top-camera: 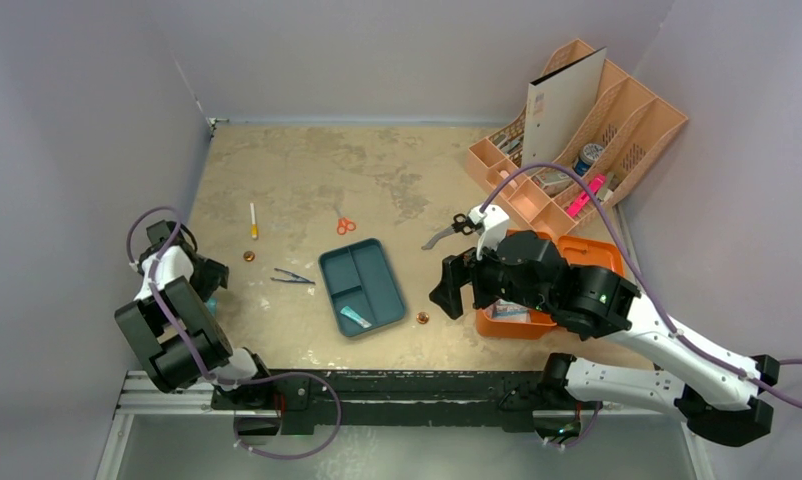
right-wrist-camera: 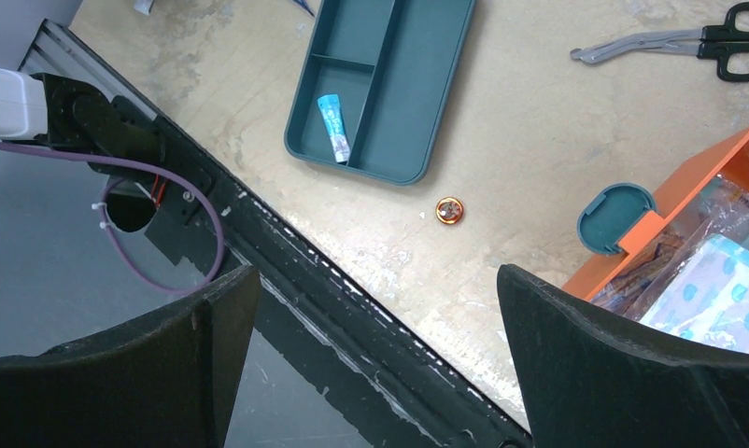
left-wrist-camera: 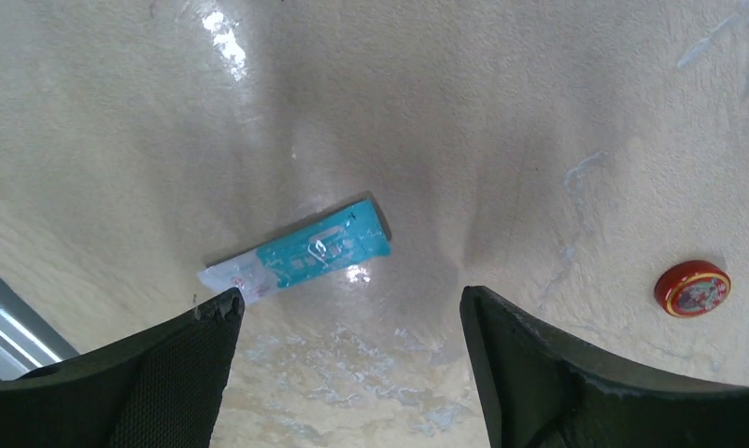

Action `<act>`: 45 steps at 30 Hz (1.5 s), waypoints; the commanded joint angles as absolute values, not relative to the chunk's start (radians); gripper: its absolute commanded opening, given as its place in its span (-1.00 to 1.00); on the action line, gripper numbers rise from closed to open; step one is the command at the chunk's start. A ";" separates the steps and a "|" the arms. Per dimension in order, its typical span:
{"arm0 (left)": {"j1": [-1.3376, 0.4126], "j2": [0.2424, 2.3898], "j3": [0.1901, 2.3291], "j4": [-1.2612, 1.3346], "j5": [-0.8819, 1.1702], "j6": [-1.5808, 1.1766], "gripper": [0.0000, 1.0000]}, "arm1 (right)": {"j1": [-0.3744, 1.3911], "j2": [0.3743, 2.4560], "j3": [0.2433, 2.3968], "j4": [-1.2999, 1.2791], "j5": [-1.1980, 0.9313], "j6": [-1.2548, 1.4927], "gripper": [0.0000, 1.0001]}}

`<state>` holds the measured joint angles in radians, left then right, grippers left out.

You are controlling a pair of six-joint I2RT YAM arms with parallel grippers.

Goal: Organize the medicine kit
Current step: Pick up the medical item at the center of the board.

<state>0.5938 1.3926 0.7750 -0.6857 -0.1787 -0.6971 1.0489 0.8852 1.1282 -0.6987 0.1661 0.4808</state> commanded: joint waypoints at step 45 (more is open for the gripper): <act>0.595 1.378 0.785 -0.716 -0.153 -0.741 0.42 | 1.051 0.916 1.163 -0.652 0.170 0.494 0.98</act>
<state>0.5869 1.3563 0.7681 -0.7467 -0.1127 -0.7410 1.0489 0.9344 1.1286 -0.6682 0.1631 0.4850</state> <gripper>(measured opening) 0.737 0.987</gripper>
